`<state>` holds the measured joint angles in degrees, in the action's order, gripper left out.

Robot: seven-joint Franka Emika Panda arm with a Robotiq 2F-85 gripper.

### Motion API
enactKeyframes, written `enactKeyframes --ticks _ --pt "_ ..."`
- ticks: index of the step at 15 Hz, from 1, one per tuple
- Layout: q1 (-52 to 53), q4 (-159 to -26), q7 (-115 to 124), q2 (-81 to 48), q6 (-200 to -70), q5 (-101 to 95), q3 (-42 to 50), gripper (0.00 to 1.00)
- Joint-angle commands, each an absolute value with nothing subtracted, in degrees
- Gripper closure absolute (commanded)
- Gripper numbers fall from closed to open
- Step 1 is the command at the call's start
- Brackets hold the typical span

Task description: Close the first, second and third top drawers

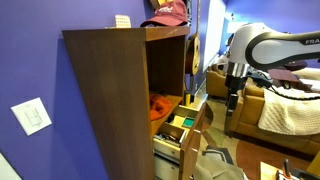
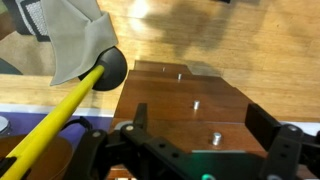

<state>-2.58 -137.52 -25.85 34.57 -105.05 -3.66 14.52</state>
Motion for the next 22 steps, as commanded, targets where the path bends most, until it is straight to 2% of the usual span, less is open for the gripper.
enactKeyframes --ticks 1,13,22 --pt "-2.35 -141.01 -23.51 34.88 -113.42 -0.76 13.7 0.0" --pt "-2.02 -145.32 -16.18 31.08 -126.06 3.45 9.83 0.0" --pt "-1.5 -145.8 -9.51 24.68 -142.29 4.06 6.62 0.0"
